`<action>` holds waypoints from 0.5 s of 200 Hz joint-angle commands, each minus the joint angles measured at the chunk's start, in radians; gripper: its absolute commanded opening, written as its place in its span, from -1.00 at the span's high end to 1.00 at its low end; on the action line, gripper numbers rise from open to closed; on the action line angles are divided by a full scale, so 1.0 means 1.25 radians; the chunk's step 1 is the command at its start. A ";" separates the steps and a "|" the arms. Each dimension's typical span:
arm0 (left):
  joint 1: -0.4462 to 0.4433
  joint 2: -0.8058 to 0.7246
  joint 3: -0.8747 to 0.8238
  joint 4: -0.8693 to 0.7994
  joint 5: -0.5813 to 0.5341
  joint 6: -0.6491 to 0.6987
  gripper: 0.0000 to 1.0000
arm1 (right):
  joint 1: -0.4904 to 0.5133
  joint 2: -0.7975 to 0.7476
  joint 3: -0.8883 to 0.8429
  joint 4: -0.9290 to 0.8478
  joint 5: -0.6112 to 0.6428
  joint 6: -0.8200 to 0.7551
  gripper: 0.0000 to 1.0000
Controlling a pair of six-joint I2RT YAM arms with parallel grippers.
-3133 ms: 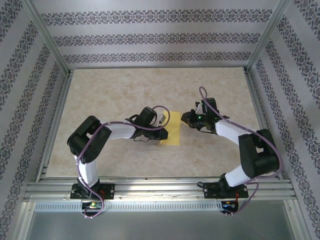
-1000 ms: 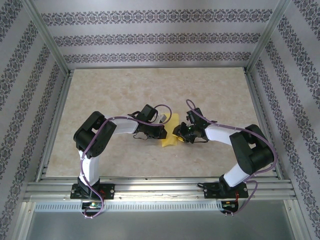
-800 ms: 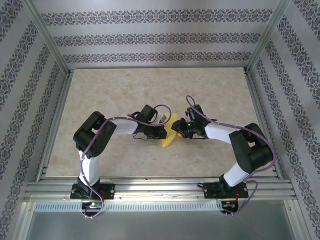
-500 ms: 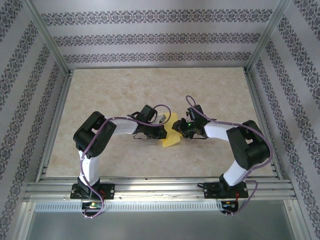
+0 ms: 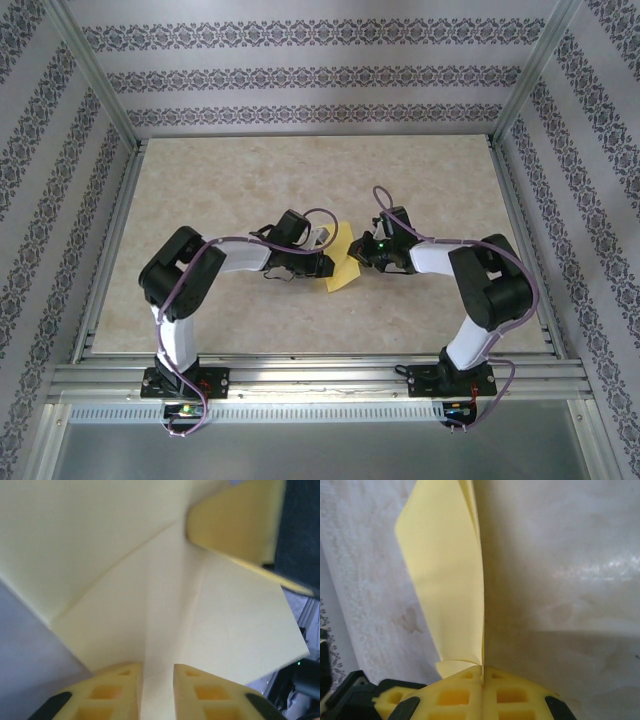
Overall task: Fold a paper plane with a square sheet of paper (pick it up from the middle)
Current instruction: Turn over the paper at the center of the table.
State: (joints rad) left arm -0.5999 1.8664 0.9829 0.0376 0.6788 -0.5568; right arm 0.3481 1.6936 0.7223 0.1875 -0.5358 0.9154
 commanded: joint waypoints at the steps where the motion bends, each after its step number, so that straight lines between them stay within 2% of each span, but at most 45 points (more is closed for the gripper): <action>1: 0.007 -0.116 -0.028 0.028 -0.076 0.009 0.26 | -0.012 -0.068 0.042 -0.085 -0.004 -0.094 1.00; 23: 0.012 -0.218 -0.067 0.016 -0.187 0.025 0.05 | -0.006 -0.134 0.115 -0.291 0.109 -0.229 1.00; 32: 0.015 -0.255 -0.080 0.004 -0.236 0.030 -0.06 | 0.000 -0.157 0.154 -0.389 0.193 -0.288 1.00; 46: 0.023 -0.302 -0.097 -0.017 -0.297 0.041 -0.11 | 0.021 -0.175 0.223 -0.527 0.329 -0.384 1.00; 55: 0.029 -0.328 -0.105 -0.031 -0.335 0.046 -0.28 | 0.041 -0.178 0.263 -0.590 0.413 -0.455 1.00; 62: 0.032 -0.344 -0.114 -0.037 -0.366 0.049 -0.45 | 0.063 -0.181 0.287 -0.626 0.492 -0.500 1.00; 82: 0.045 -0.379 -0.125 -0.059 -0.414 0.060 -0.59 | 0.141 -0.171 0.324 -0.672 0.730 -0.619 1.00; 100: 0.056 -0.409 -0.134 -0.085 -0.489 0.038 -0.87 | 0.193 -0.140 0.338 -0.679 0.882 -0.685 1.00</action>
State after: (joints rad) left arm -0.5533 1.4040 0.8391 0.0071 0.2367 -0.5068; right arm 0.5148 1.4750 1.1248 -0.4946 0.1608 0.2855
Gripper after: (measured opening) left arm 0.866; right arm 0.049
